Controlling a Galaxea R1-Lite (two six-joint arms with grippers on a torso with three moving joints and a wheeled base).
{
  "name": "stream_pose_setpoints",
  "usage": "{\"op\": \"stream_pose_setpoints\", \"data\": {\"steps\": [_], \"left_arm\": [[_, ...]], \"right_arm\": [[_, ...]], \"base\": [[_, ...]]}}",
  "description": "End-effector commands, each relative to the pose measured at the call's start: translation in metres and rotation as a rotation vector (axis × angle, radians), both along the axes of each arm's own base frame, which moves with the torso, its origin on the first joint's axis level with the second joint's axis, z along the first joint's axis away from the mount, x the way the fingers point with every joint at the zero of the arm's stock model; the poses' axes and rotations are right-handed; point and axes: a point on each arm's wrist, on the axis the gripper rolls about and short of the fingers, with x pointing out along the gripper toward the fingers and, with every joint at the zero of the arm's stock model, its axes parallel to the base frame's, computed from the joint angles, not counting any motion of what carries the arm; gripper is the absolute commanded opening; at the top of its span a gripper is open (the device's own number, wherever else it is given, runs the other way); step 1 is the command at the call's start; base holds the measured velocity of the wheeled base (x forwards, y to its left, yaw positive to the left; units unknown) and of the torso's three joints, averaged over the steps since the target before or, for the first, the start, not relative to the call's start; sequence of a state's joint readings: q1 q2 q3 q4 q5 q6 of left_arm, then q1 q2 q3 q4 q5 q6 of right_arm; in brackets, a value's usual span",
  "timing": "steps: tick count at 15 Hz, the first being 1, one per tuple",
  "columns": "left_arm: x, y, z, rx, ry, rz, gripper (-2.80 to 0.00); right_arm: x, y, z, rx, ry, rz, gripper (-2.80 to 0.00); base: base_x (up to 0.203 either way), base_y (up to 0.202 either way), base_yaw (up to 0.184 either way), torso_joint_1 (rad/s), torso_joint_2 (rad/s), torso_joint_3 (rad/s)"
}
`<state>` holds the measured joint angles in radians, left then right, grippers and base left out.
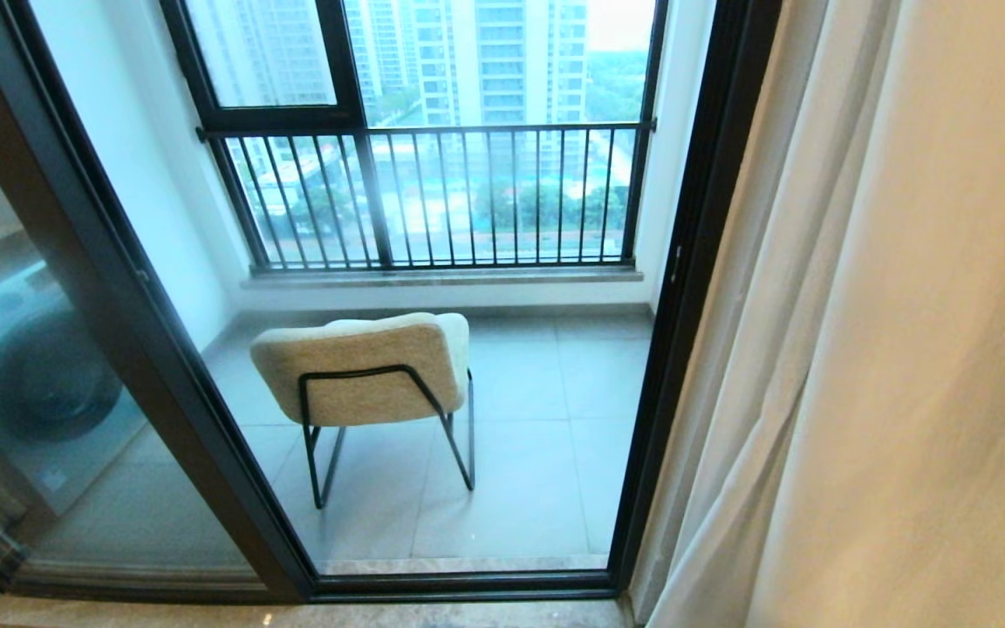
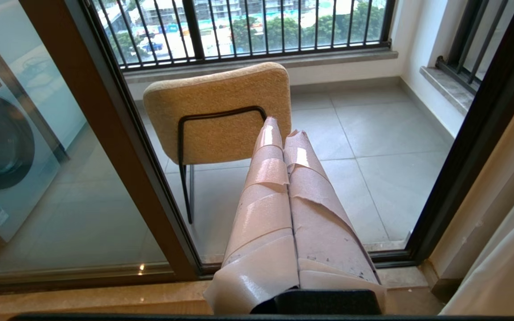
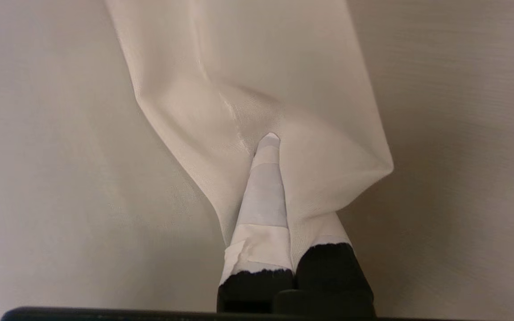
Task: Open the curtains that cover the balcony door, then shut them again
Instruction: Pull the inner curtains open on both sides
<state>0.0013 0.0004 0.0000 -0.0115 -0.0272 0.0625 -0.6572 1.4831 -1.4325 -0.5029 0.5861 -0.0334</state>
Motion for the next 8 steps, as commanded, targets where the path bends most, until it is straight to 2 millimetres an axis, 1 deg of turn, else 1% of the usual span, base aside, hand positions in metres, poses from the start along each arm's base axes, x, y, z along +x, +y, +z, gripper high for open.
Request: {"op": "stream_pose_setpoints", "data": {"steps": [1, 3, 4, 6, 8], "left_arm": [[0.0, 0.0, 0.0, 0.0, -0.001, 0.0, -2.8], [0.0, 0.0, 0.0, 0.0, -0.001, 0.0, -2.8], [0.0, 0.0, 0.0, 0.0, -0.001, 0.0, -2.8], [0.0, 0.0, 0.0, 0.0, -0.001, 0.0, -2.8], [0.0, 0.0, 0.0, 0.0, -0.001, 0.0, -2.8]], "right_arm": [[-0.015, 0.039, 0.004, -0.037, 0.01, 0.2, -2.8], [-0.008, 0.059, -0.003, -0.031, 0.036, 0.33, -2.8], [0.0, 0.065, -0.007, -0.027, 0.047, 0.375, -2.8], [0.015, 0.067, -0.015, -0.013, 0.072, 0.407, -2.8], [0.047, 0.063, -0.032, 0.033, 0.114, 0.401, -2.8]], "base": [[0.0, 0.0, 0.0, 0.0, 0.0, 0.0], [0.0, 0.0, 0.0, 0.0, 0.0, 0.0], [0.0, 0.0, 0.0, 0.0, 0.0, 0.0], [0.0, 0.0, 0.0, 0.0, 0.0, 0.0], [0.0, 0.0, 0.0, 0.0, 0.0, 0.0]]}}
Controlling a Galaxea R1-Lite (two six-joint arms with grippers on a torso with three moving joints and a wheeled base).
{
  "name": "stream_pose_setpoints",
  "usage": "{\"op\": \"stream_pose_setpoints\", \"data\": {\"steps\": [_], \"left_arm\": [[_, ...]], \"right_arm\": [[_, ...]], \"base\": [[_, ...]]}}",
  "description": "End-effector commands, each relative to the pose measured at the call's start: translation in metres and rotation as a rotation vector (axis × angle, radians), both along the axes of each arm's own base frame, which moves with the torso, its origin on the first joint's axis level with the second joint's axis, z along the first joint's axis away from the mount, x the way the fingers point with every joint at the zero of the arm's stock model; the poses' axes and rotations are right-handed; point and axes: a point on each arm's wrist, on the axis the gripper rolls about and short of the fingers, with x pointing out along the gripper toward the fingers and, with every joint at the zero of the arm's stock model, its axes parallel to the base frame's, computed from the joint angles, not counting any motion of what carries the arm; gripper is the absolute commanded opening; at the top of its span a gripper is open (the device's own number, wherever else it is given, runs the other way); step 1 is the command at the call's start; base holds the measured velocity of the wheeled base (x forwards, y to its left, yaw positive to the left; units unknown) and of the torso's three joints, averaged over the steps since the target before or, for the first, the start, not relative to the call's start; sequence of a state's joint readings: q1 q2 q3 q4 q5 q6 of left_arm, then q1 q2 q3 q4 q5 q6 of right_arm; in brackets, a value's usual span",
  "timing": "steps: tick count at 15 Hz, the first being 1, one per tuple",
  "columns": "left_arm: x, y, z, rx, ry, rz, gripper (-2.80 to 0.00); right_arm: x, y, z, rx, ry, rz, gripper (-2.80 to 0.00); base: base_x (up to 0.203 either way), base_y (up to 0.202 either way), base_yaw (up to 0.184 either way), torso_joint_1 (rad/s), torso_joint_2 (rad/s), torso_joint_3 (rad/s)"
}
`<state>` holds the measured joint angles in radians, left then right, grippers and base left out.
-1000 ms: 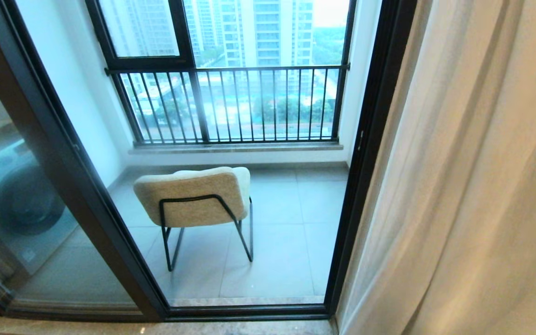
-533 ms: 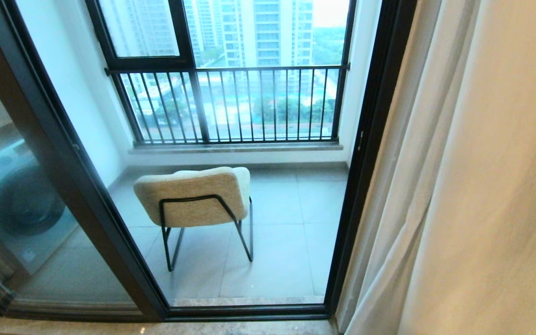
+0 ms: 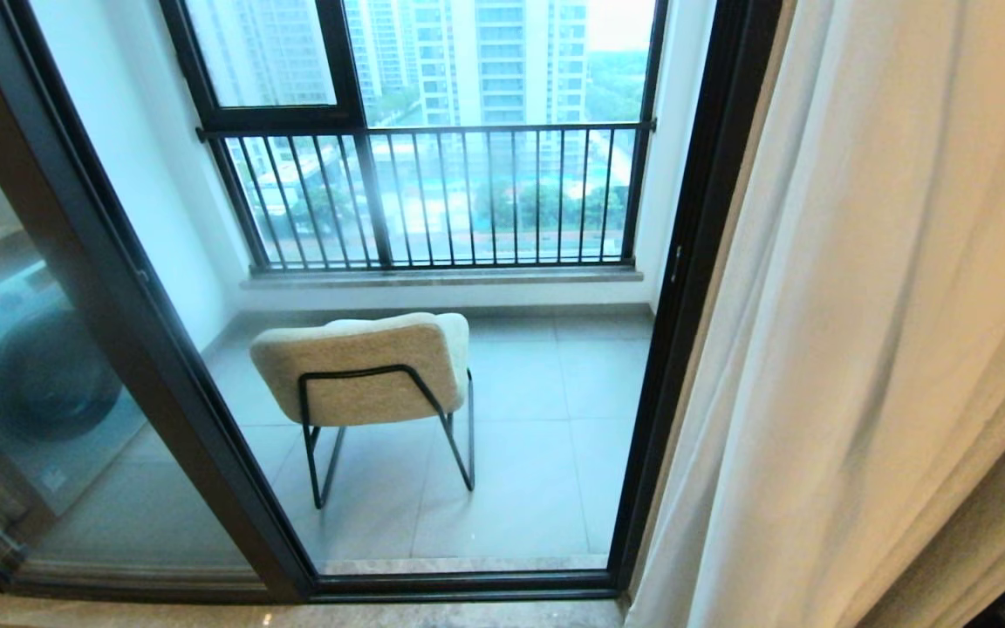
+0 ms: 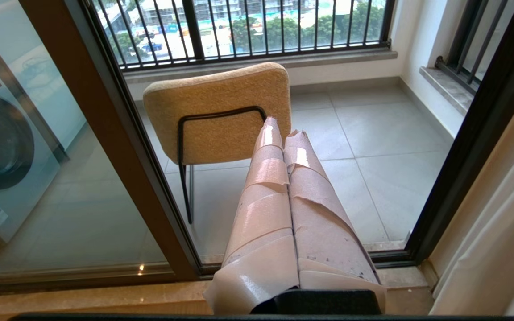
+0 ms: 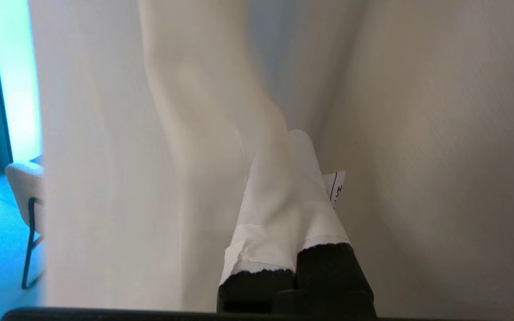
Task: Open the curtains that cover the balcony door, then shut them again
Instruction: Pull the inner curtains open on both sides
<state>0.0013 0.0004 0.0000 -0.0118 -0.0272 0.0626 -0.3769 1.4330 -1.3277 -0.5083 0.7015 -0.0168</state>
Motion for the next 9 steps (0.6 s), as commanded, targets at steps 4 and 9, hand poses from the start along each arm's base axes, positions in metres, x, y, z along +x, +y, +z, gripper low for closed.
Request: {"op": "stream_pose_setpoints", "data": {"steps": [4, 9], "left_arm": [[0.0, 0.0, 0.0, 0.0, -0.001, 0.0, -2.8], [0.0, 0.0, 0.0, 0.0, -0.001, 0.0, -2.8]], "right_arm": [[0.067, -0.009, -0.037, 0.063, 0.061, -0.028, -2.8], [0.068, -0.009, -0.038, 0.065, 0.063, -0.025, 0.0]], "base": [[0.0, 0.0, 0.0, 0.0, 0.0, 0.0], [0.0, 0.0, 0.0, 0.0, 0.0, 0.0]]}}
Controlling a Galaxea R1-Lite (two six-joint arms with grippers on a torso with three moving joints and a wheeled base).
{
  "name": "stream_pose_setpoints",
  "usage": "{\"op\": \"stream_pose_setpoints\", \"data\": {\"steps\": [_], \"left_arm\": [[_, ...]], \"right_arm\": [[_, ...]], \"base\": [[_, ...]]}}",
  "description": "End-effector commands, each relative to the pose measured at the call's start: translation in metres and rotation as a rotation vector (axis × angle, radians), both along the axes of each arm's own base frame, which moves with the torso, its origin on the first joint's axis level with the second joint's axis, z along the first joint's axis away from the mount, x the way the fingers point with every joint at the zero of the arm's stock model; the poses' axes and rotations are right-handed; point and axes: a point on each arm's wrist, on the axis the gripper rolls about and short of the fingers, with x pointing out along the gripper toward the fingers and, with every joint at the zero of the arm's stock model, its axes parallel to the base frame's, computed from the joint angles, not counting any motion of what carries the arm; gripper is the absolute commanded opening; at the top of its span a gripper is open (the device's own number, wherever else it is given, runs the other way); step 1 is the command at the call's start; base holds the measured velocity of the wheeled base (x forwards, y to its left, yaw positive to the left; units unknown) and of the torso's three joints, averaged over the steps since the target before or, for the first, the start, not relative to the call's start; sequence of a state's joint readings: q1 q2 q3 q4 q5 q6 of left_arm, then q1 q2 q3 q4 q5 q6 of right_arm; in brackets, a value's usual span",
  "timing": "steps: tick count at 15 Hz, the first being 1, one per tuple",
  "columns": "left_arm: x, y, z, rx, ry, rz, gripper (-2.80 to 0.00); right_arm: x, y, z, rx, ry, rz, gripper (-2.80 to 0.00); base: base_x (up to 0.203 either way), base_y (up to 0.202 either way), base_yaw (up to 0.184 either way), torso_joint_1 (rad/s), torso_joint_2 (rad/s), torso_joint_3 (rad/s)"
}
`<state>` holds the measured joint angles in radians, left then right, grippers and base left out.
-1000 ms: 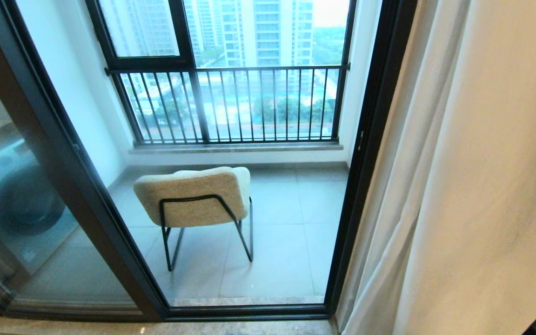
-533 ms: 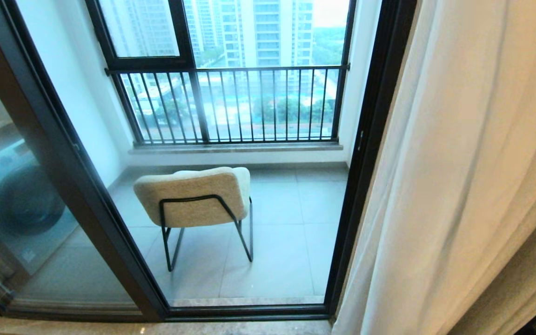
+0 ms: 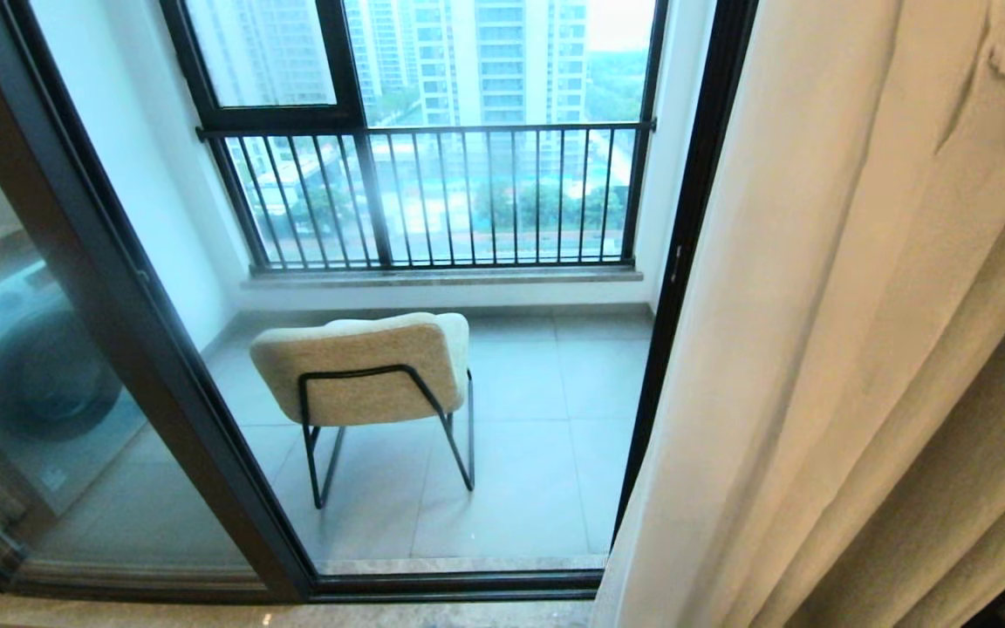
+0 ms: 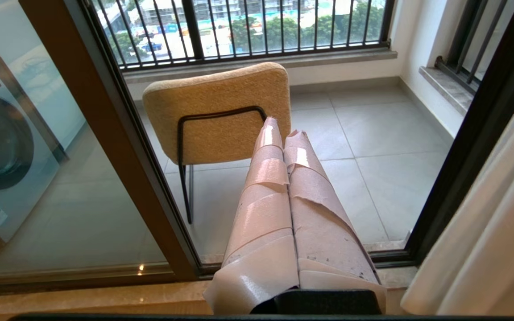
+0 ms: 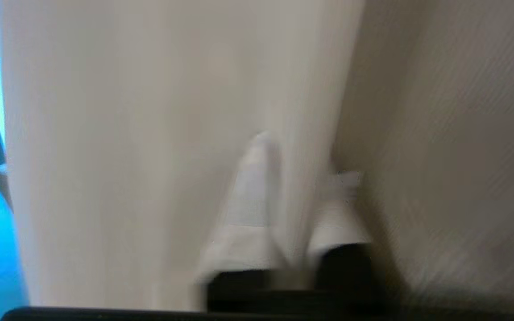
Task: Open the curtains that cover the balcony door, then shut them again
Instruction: Pull the inner curtains open on both sides
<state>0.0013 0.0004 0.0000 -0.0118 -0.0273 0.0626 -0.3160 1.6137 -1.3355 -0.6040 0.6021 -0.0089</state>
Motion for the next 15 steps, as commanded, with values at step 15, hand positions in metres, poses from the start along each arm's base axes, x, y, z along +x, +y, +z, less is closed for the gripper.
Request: {"op": "stream_pose_setpoints", "data": {"steps": [15], "left_arm": [[0.0, 0.0, 0.0, 0.0, -0.001, 0.0, -2.8]], "right_arm": [[-0.187, 0.072, -0.088, 0.052, 0.241, 0.171, 0.0]], "base": [[0.0, 0.0, 0.0, 0.0, 0.0, 0.0]]}}
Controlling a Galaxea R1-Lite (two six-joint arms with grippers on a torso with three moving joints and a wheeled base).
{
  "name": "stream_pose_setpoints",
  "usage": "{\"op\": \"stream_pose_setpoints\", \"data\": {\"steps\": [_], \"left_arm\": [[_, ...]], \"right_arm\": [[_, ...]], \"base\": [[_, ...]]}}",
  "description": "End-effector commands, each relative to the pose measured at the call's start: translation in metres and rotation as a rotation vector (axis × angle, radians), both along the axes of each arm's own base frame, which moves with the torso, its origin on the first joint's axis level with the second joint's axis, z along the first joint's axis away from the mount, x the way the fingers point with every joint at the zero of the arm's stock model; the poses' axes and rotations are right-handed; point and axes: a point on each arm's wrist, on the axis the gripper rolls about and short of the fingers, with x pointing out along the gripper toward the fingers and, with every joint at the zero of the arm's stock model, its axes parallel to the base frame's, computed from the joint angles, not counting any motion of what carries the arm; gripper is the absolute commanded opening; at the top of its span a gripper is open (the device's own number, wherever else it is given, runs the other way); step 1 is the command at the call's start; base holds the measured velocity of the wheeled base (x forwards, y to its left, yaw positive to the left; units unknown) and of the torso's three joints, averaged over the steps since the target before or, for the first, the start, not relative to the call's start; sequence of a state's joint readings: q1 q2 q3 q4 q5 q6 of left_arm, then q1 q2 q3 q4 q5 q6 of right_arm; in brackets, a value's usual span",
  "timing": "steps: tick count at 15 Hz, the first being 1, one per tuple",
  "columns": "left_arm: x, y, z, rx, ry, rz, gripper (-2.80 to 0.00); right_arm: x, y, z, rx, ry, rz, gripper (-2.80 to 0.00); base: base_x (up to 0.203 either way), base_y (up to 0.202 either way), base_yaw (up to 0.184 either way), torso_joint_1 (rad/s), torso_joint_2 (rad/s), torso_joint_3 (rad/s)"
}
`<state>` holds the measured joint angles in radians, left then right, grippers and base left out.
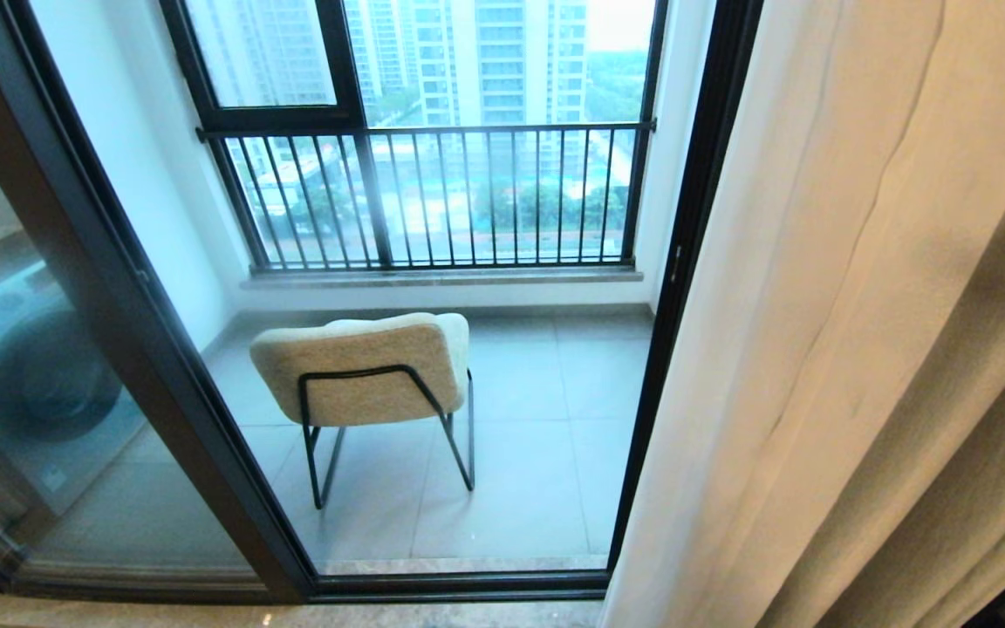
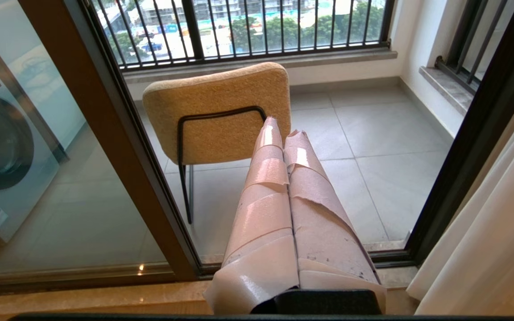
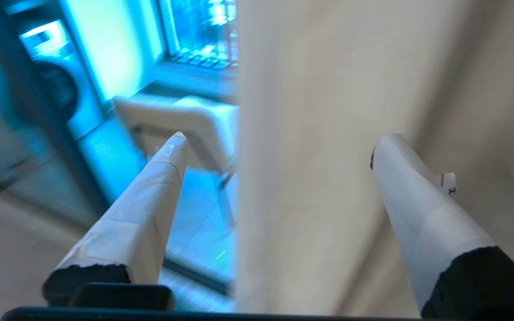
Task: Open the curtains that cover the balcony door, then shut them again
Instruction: Pull the inner curtains open on both sides, then close the inner curtains on both sides
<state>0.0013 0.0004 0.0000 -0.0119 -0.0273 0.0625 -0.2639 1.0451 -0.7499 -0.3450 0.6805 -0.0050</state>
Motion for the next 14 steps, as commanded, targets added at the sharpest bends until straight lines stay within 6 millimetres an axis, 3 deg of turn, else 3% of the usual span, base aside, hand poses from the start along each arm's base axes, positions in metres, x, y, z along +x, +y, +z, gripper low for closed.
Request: {"op": "stream_pose_setpoints", "data": {"steps": [1, 2, 3, 9, 12, 14], "left_arm": [[0.0, 0.0, 0.0, 0.0, -0.001, 0.0, -2.8], [0.0, 0.0, 0.0, 0.0, -0.001, 0.0, -2.8], [0.0, 0.0, 0.0, 0.0, -0.001, 0.0, -2.8], [0.0, 0.0, 0.0, 0.0, -0.001, 0.0, -2.8], [0.0, 0.0, 0.0, 0.0, -0.001, 0.0, -2.8], [0.0, 0.0, 0.0, 0.0, -0.001, 0.0, -2.8]], "right_arm": [[-0.047, 0.02, -0.035, -0.004, -0.007, 0.063, 0.0], [-0.055, 0.024, -0.053, -0.001, 0.012, 0.077, -2.49], [-0.061, 0.027, -0.068, 0.001, 0.02, 0.082, -2.8], [-0.104, 0.032, -0.125, -0.003, -0.042, 0.068, -2.8], [-0.119, 0.029, -0.154, -0.042, -0.069, -0.081, -2.8], [-0.127, 0.027, -0.163, -0.068, -0.085, -0.119, -2.8]], "base": [[0.0, 0.0, 0.0, 0.0, 0.0, 0.0], [0.0, 0.0, 0.0, 0.0, 0.0, 0.0], [0.0, 0.0, 0.0, 0.0, 0.0, 0.0], [0.0, 0.0, 0.0, 0.0, 0.0, 0.0], [0.0, 0.0, 0.0, 0.0, 0.0, 0.0], [0.0, 0.0, 0.0, 0.0, 0.0, 0.0]]}}
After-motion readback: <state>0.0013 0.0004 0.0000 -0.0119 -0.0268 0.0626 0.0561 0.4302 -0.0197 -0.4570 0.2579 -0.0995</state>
